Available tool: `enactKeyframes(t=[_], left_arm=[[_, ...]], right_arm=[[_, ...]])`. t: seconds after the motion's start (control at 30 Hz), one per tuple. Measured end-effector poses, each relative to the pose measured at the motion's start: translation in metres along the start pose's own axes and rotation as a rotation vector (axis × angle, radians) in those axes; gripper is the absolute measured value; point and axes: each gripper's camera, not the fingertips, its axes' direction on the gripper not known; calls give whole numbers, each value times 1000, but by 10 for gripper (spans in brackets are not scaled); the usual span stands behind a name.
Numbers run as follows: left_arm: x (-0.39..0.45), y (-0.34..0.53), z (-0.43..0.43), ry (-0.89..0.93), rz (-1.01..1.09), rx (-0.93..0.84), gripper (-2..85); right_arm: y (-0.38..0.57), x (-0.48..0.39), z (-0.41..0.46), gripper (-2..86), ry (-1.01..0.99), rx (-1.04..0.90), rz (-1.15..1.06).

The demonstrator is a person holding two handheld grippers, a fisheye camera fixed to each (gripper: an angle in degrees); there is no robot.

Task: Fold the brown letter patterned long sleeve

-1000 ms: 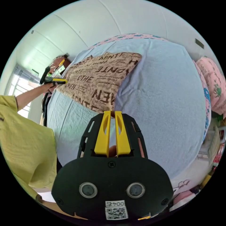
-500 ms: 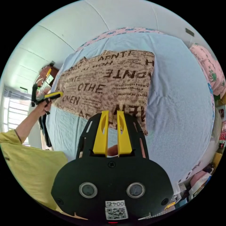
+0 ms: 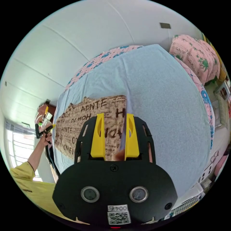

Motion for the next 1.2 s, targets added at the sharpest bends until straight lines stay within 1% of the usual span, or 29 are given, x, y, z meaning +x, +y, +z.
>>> enactKeyframes(t=[0.1,0.17,0.33,0.4,0.47,0.53,0.63,0.7,0.8,0.87,1.07,1.13,1.2], left_arm=[[-19,-10,7,104,-51,-17,108],[-26,-12,9,143,-70,-18,102],[-29,-11,5,180,-70,16,68],[-26,-7,0,179,-43,50,47],[-21,-3,-5,172,-16,80,36],[-13,4,-11,145,16,108,29],[8,17,-26,45,86,138,23],[28,28,-40,-44,155,166,20],[59,43,-52,-169,275,211,19],[73,52,-56,-227,319,236,20],[108,79,-66,-417,418,390,28],[109,81,-60,-460,420,391,33],[101,76,-43,-444,394,315,43]], right_arm=[[-19,13,13,136,-17,13,78],[-26,16,21,135,-26,10,93],[-38,14,50,114,-82,-47,107],[-40,9,62,65,-114,-62,114],[-39,1,70,31,-102,-62,101],[-37,-14,72,20,-78,-44,57],[-26,-48,60,6,2,33,-44],[-13,-80,45,0,89,111,-151],[4,-119,35,-4,181,182,-288],[10,-135,35,-5,217,196,-333],[22,-161,39,2,220,295,-339],[25,-165,44,8,227,311,-323],[23,-167,64,19,268,265,-298]])
